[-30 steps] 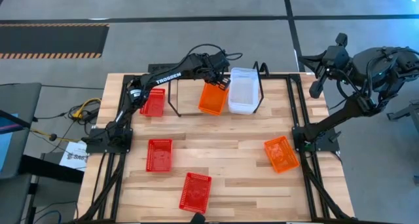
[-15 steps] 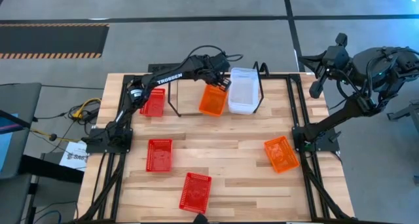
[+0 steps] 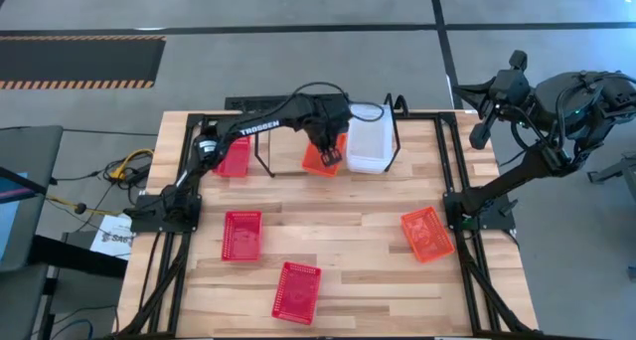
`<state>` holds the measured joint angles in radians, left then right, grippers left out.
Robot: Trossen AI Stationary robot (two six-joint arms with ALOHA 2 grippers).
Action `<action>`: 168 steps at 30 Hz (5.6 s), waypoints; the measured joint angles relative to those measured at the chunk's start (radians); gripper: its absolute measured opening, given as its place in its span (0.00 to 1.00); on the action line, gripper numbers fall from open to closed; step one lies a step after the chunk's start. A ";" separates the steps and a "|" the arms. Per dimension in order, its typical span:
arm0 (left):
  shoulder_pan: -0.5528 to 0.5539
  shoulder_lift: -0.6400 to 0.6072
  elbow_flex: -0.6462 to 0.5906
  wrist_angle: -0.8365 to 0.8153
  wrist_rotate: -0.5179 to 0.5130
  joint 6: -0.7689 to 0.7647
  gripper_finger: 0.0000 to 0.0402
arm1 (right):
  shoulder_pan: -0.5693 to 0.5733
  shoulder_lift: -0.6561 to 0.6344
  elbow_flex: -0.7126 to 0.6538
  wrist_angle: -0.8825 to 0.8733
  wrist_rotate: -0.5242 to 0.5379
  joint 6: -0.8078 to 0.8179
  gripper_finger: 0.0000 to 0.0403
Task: Stack baskets on shelf by color
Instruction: Stack the top orange bin on top of the orange bin on the shelf, then stack the orange bin on top of the orange bins on the shelf
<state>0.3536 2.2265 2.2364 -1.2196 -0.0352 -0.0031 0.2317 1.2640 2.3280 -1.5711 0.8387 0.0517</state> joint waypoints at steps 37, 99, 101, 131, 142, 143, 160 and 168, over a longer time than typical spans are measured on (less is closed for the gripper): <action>0.053 0.003 -0.135 0.042 -0.029 0.235 0.00 | 0.000 0.045 0.000 0.000 0.000 0.018 0.02; 0.157 0.001 -0.280 0.590 0.061 0.218 0.00 | 0.000 0.069 0.000 0.000 0.002 0.045 0.02; 0.150 0.001 -0.280 0.580 0.082 0.189 0.00 | 0.000 0.070 0.000 0.000 0.002 0.030 0.02; -0.369 -0.129 0.085 -0.205 -0.373 -0.235 0.00 | -0.092 -0.067 -0.410 0.001 -0.484 0.406 0.02; -0.367 -0.135 0.085 -0.240 -0.384 -0.293 0.00 | -0.063 -0.471 -1.065 -0.002 -0.563 1.107 0.02; -0.362 -0.135 0.085 -0.217 -0.374 -0.292 0.00 | -0.052 -0.489 -1.109 -0.003 -0.588 1.153 0.02; -0.295 -0.134 0.085 0.061 -0.254 -0.137 0.00 | 0.079 -0.447 -1.433 0.030 -0.797 1.484 0.03; -0.275 -0.133 0.085 0.068 -0.222 -0.132 0.00 | 0.135 -0.421 -1.539 0.234 -0.850 1.506 0.15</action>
<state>0.0790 2.0937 2.3211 -1.1515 -0.2575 -0.1349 0.3668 0.8435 0.7888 -1.3375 -0.0113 1.5576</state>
